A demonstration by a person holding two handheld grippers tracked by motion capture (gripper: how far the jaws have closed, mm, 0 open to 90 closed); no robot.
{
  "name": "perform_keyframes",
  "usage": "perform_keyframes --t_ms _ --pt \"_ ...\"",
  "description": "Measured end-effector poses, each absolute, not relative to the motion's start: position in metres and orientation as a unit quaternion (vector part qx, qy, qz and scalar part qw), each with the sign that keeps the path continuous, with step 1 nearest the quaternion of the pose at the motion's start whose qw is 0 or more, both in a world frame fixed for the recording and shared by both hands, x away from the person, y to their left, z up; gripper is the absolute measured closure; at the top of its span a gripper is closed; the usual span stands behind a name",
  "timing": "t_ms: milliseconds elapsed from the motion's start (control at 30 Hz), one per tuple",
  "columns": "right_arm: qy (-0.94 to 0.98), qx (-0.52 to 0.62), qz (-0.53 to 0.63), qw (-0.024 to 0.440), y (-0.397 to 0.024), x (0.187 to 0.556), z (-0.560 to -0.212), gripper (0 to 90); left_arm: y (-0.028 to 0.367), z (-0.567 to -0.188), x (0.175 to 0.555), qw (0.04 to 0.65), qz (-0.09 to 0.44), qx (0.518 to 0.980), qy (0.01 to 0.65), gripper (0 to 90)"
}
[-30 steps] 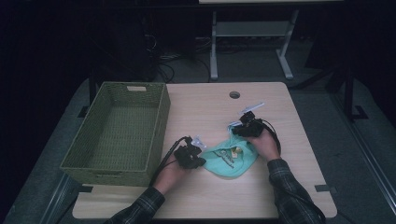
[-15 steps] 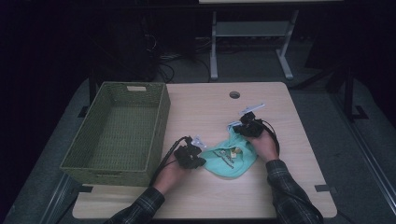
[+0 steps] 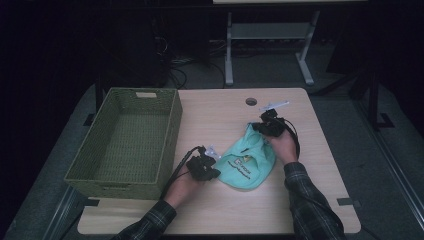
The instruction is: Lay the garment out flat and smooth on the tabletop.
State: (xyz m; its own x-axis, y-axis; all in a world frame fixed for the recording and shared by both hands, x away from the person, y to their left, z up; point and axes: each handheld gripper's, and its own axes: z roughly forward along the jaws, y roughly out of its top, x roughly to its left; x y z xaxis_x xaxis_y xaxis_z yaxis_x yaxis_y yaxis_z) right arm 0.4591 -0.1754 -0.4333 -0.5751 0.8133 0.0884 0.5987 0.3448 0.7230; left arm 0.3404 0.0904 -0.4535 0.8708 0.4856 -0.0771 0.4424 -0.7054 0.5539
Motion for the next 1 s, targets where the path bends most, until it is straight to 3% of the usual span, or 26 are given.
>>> perform_keyframes --t_ms 367,633,733,833,1000 --pt "0.793 0.46 0.372 0.147 -0.183 0.477 -0.441 90.0 0.091 -0.454 0.34 0.296 0.034 0.919 0.257 89.8" --pt "0.79 0.449 0.393 0.14 -0.191 0.46 -0.428 89.8 0.093 -0.451 0.343 0.308 0.017 0.914 0.263 89.7" --pt "0.792 0.441 0.399 0.138 -0.197 0.45 -0.424 85.2 0.095 -0.445 0.345 0.321 0.014 0.907 0.271 89.5" --pt "0.794 0.435 0.402 0.134 -0.205 0.439 -0.421 80.4 0.095 -0.437 0.35 0.331 0.022 0.903 0.274 84.6" --pt "0.797 0.426 0.408 0.129 -0.215 0.42 -0.419 82.1 0.09 -0.431 0.36 0.34 0.038 0.899 0.273 82.8"
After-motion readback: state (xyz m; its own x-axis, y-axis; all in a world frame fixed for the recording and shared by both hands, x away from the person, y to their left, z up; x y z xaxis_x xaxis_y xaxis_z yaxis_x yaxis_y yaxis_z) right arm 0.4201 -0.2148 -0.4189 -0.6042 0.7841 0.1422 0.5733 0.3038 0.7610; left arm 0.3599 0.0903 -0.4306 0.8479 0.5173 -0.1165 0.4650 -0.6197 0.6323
